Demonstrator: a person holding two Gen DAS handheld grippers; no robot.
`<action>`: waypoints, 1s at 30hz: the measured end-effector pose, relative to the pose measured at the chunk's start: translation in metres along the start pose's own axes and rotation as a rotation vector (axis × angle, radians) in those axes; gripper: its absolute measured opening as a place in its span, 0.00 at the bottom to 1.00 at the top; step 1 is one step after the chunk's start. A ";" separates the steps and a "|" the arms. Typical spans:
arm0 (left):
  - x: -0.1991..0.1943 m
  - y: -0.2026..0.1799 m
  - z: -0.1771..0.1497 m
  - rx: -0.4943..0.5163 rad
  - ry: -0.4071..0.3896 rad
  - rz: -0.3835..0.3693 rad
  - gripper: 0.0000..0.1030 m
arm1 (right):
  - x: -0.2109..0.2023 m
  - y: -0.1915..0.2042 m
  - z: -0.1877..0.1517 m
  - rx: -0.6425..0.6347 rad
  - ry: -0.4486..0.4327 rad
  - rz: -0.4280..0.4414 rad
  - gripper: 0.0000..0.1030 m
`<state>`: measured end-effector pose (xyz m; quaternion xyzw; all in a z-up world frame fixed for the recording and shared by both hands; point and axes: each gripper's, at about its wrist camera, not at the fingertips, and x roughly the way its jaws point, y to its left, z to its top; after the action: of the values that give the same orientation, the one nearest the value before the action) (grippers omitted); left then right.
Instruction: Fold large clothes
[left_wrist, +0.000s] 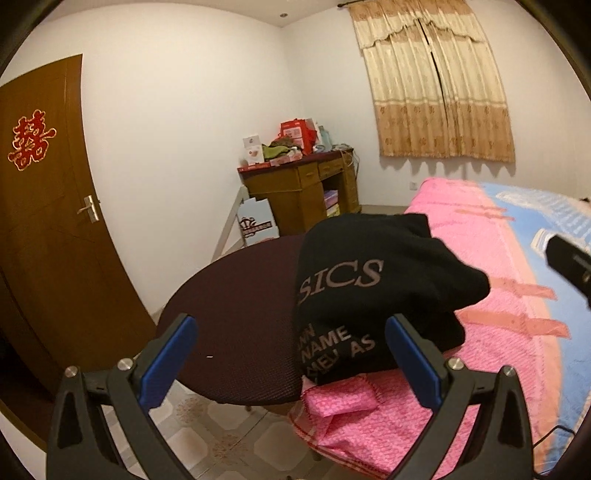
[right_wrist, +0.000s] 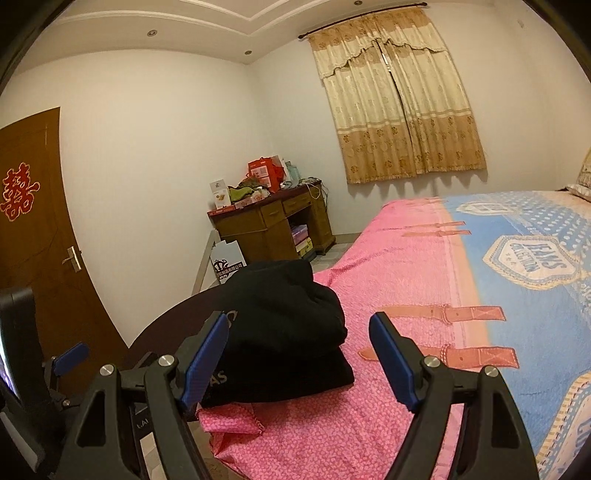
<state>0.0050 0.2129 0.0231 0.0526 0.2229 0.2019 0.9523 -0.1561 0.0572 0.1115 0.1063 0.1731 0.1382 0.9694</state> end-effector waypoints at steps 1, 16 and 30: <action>0.002 -0.001 0.000 0.002 0.006 0.003 1.00 | 0.000 -0.002 0.000 0.010 0.000 -0.002 0.77; 0.008 -0.001 -0.003 0.019 0.043 -0.039 1.00 | 0.001 0.001 -0.007 0.008 0.012 -0.018 0.77; 0.007 -0.001 -0.002 0.025 0.048 -0.051 1.00 | 0.000 0.000 -0.009 0.023 0.028 -0.015 0.77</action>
<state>0.0101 0.2151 0.0188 0.0538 0.2495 0.1760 0.9507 -0.1599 0.0590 0.1031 0.1139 0.1892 0.1305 0.9666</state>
